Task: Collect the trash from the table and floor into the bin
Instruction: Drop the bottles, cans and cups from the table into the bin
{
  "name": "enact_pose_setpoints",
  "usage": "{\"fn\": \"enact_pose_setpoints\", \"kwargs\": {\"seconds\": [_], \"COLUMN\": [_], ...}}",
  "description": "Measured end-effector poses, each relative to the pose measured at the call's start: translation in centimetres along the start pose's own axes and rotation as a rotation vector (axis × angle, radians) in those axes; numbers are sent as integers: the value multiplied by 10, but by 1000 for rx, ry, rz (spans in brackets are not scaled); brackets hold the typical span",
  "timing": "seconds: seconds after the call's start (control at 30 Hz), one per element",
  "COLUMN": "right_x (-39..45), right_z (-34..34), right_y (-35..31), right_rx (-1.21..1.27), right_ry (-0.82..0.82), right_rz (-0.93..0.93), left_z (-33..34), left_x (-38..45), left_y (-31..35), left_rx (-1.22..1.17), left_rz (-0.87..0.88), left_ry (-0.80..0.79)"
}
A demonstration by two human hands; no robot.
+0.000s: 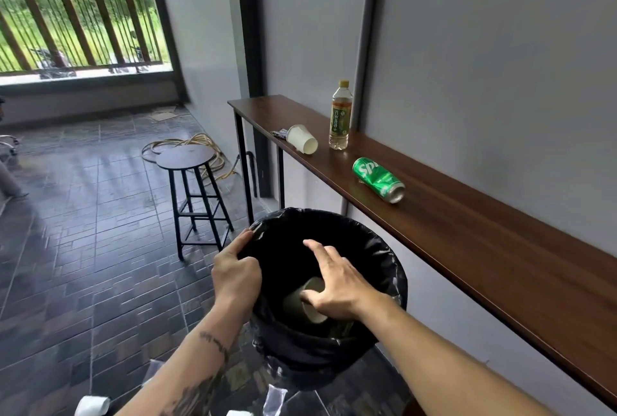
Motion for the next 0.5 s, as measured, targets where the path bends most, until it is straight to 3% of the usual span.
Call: {"fn": "enact_pose_setpoints", "kwargs": {"seconds": [0.33,0.5], "right_x": [61,81], "right_z": [-61,-100], "right_y": [-18,7], "right_rx": [15,-141], "right_ry": [307,431], "right_rz": [22,132], "left_z": [-19,-21], "left_x": [80,106], "left_y": [9,10], "left_rx": [23,70], "left_rz": [22,52], "left_ry": [-82,-85]}}
Point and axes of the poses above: each hand's wrist, its own x-axis towards the middle knuckle, its own z-axis out of the palm, y = z × x, the point moved 9 cm from there along x, towards the middle knuckle, and after that the axes turned 15 degrees about y, right-handed, at the moved point
